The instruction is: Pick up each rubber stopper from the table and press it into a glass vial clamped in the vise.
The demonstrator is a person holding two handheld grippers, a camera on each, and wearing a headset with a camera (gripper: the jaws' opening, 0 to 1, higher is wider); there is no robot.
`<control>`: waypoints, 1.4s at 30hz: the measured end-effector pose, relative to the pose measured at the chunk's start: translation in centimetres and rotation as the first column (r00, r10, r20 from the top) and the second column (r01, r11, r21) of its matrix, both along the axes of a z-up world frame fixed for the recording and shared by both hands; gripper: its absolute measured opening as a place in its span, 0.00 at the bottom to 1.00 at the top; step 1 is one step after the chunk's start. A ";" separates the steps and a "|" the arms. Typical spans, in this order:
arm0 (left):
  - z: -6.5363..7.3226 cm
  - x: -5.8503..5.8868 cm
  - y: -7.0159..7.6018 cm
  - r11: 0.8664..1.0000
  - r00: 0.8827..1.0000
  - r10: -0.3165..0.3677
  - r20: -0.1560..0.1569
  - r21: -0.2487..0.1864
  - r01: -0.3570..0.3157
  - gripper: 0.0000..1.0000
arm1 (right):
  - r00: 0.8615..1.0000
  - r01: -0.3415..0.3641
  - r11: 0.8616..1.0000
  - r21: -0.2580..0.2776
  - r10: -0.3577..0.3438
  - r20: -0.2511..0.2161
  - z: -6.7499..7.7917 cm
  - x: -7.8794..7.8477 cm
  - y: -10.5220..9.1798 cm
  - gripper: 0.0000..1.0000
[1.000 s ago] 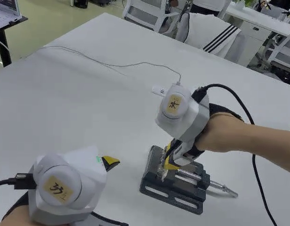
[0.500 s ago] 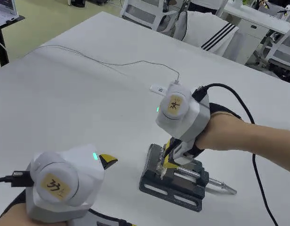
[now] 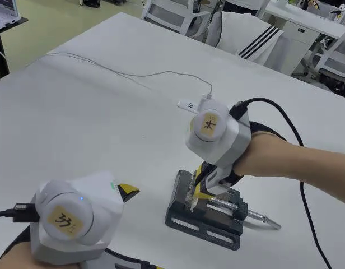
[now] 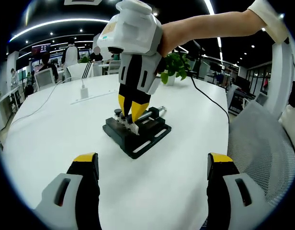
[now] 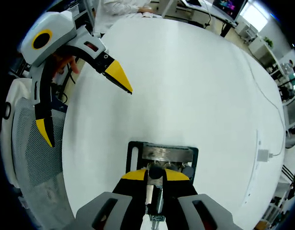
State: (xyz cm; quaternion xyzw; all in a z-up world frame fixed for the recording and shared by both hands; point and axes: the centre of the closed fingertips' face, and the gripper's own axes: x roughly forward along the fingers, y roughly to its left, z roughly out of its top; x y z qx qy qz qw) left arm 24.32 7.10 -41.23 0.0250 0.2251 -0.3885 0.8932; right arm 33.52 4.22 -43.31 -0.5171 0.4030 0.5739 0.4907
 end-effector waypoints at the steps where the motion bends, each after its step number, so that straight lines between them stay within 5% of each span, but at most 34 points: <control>1: 0.0 0.0 0.0 1.000 1.000 -0.001 -0.001 -0.001 0.001 0.93 | 1.000 -0.001 1.000 0.000 0.001 0.000 0.0 0.0 0.0 0.08; 12: -0.1 0.0 -0.1 1.000 1.000 -0.003 -0.008 -0.001 0.002 0.92 | 1.000 -0.012 1.000 0.003 0.012 0.006 0.0 0.1 0.1 0.07; 24: 0.0 0.1 -0.2 1.000 1.000 -0.004 -0.003 -0.004 0.004 0.92 | 0.993 0.093 0.996 0.013 -0.093 0.069 0.0 0.2 0.1 0.04; 42: -0.2 0.0 -0.2 1.000 1.000 -0.008 -0.007 -0.004 0.008 0.91 | 0.997 0.074 0.997 0.019 -0.074 0.006 0.0 -0.1 0.0 0.10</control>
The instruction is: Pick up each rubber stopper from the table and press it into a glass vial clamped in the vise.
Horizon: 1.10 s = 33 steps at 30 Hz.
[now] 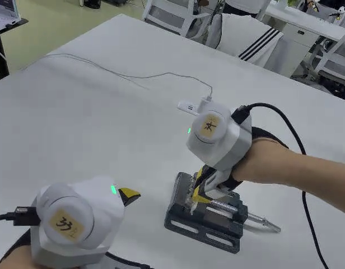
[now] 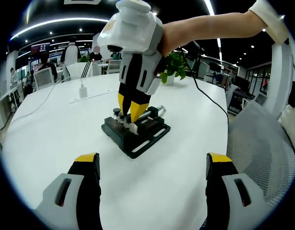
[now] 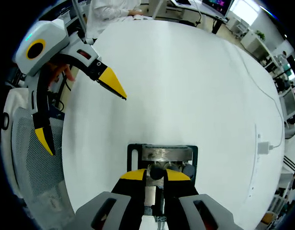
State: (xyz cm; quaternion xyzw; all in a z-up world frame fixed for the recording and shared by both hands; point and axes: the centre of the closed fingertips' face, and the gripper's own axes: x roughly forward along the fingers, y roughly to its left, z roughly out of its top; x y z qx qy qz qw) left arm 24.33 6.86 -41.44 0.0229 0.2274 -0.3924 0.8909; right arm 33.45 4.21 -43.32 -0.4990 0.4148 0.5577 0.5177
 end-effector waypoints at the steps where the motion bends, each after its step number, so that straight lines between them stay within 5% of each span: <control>1: 0.0 0.0 0.0 1.000 1.000 -0.001 -0.001 0.000 0.001 0.91 | 1.000 -0.001 1.000 0.000 0.001 0.001 0.0 0.0 0.0 0.10; 33: -0.1 0.0 -0.3 1.000 1.000 -0.004 -0.007 -0.003 0.004 0.90 | 1.000 0.002 1.000 0.020 -0.001 -0.012 0.3 0.0 0.2 0.12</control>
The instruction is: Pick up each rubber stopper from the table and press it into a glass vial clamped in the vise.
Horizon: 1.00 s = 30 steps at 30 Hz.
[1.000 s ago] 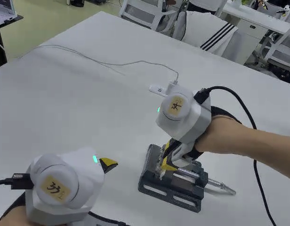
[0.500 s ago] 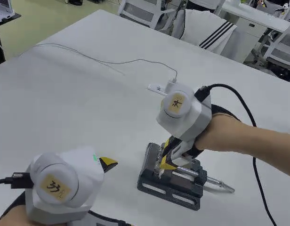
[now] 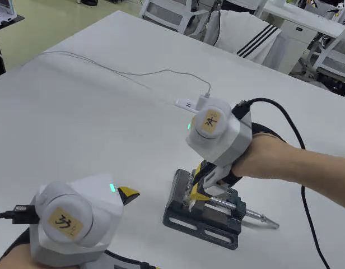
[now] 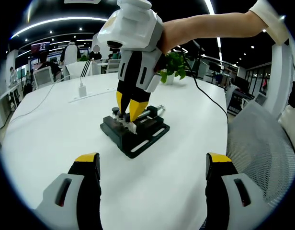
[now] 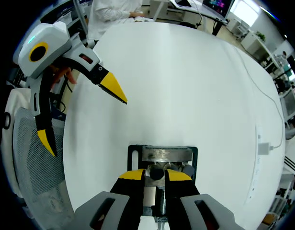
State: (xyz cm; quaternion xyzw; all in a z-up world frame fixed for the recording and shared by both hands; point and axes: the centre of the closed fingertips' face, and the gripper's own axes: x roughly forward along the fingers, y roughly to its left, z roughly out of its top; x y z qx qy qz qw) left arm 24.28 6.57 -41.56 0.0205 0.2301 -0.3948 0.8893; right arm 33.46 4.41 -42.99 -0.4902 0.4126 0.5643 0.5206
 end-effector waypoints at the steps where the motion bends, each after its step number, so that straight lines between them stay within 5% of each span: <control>1: 0.0 0.0 0.0 1.000 1.000 -0.001 0.001 0.000 0.001 0.90 | 1.000 0.003 1.000 0.003 -0.003 0.004 0.0 0.1 0.0 0.14; 7: 0.1 0.1 0.0 1.000 1.000 0.001 0.003 -0.001 -0.001 0.90 | 1.000 0.010 0.999 0.036 -0.010 0.001 1.3 0.4 0.1 0.16; 12: 0.0 0.2 0.2 1.000 1.000 0.004 0.002 0.003 -0.004 0.90 | 0.997 0.053 0.996 0.066 -0.049 -0.058 2.1 0.7 -0.7 0.14; 21: -0.2 0.2 0.4 1.000 1.000 0.004 -0.006 0.007 -0.004 0.90 | 0.985 0.105 0.988 0.115 -0.088 -0.147 1.6 0.4 -0.9 0.08; 30: -0.6 0.1 0.6 1.000 1.000 0.009 -0.021 0.008 -0.009 0.90 | 0.982 0.093 0.989 0.116 -0.072 -0.173 0.9 0.2 -0.4 0.00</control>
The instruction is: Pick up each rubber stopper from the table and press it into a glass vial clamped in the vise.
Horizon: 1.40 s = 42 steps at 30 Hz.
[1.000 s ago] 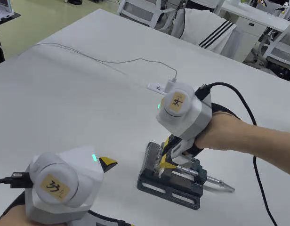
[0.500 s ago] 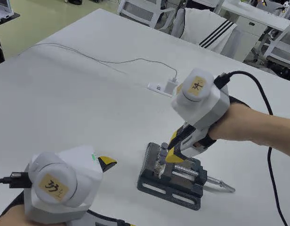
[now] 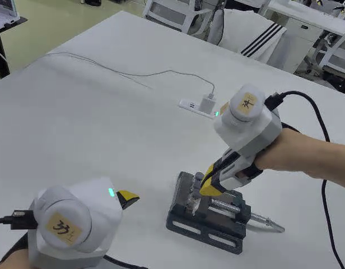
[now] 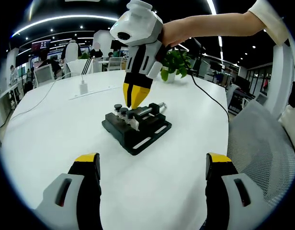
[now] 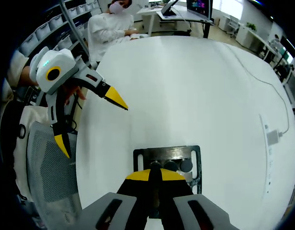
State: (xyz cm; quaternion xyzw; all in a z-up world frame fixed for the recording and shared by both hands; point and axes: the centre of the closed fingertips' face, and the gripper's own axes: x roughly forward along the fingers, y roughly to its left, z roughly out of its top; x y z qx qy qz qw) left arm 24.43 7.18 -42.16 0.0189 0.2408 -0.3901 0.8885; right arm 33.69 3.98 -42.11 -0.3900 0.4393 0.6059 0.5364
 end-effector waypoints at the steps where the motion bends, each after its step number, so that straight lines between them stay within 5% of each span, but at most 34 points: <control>1: 0.0 0.0 0.0 1.000 1.000 0.001 -0.001 0.000 -0.001 0.90 | 1.000 0.000 1.000 -0.001 0.000 -0.002 -0.1 0.0 0.0 0.00; 19: -0.7 -0.1 -0.2 1.000 1.000 0.001 -0.019 -0.004 -0.001 0.90 | 0.999 -0.041 0.999 -0.020 0.041 -0.014 -0.6 -0.2 -0.1 0.00; 42: -0.7 0.4 -1.0 1.000 1.000 -0.009 -0.028 -0.015 0.009 0.90 | 0.993 -0.113 0.988 -0.109 0.115 0.010 -0.9 -0.3 -0.1 0.00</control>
